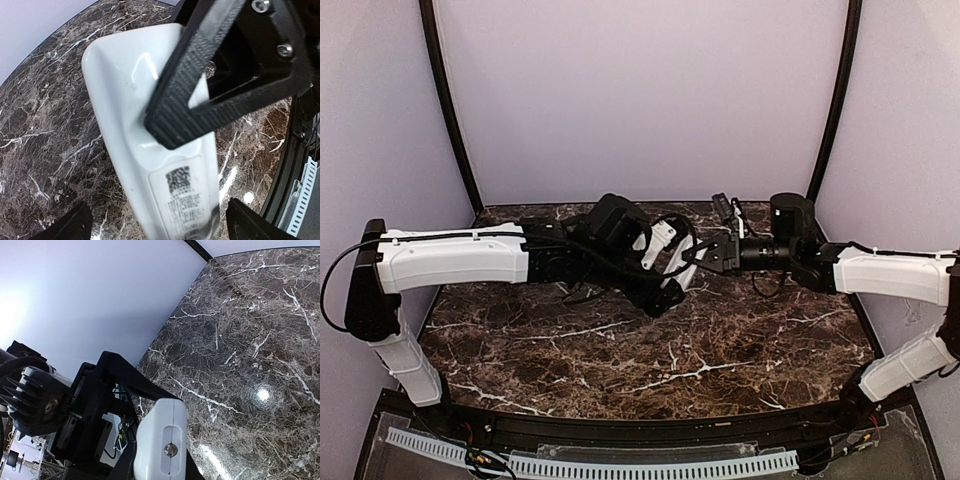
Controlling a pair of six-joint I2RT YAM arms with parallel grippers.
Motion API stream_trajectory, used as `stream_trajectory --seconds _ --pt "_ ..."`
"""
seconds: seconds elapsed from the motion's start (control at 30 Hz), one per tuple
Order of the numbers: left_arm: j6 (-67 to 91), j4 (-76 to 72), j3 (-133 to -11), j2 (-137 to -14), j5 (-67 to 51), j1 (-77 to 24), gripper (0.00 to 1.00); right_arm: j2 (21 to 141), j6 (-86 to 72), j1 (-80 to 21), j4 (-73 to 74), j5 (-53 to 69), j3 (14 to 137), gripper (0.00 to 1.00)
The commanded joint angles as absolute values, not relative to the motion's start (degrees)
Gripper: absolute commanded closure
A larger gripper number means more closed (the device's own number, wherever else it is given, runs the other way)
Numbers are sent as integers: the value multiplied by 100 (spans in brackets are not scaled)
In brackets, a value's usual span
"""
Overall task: Load the batteries into the remote control
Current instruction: Pass from the right arm to the left, then pass from the left arm to the right
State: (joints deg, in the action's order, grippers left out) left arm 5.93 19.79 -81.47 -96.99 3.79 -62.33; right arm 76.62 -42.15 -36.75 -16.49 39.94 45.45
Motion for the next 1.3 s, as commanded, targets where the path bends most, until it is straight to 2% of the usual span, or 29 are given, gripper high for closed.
stream_trajectory --seconds 0.0,0.13,0.37,0.4,0.57,0.63,0.73,0.77,0.83,0.87,1.17,1.27 --pt "490 2386 -8484 -9891 733 -6252 9 7701 -4269 -3798 -1722 3857 4800 100" --pt "578 2481 -8612 -10012 886 -6250 19 7733 -4261 -3844 -1574 3766 4888 100" --pt "673 2535 -8647 -10087 820 -6250 47 7711 -4305 -3867 -1422 3691 4989 100" --pt "688 2538 -8639 -10075 841 -6249 50 7708 -4303 -3867 -1399 3695 5000 97" --pt "755 2301 -8449 -9822 638 -6213 63 7615 -4228 -3863 -1327 3739 5039 66" --pt "799 1989 -8205 -9594 192 -6073 66 7521 -4121 -3852 -1274 3749 5053 53" --pt "908 1314 -7632 -9192 -866 -5911 68 7331 -3879 -3803 -1314 3935 5083 40" --pt "920 1047 -7543 -9002 -1022 -5848 68 7269 -3770 -3798 -1355 4061 5095 32" --pt "904 742 -7348 -8773 -1423 -5764 69 7125 -3590 -3793 -1467 4267 5107 5" --pt "881 561 -7244 -8625 -1648 -5747 69 7048 -3508 -3796 -1548 4353 5096 2" --pt "1121 -707 -6828 -8008 -3134 -5650 69 6166 -3139 -3797 -2875 4955 4693 1" --pt "1302 -1075 -6816 -7997 -3446 -5651 69 6232 -3060 -3849 -2819 5166 4956 1"
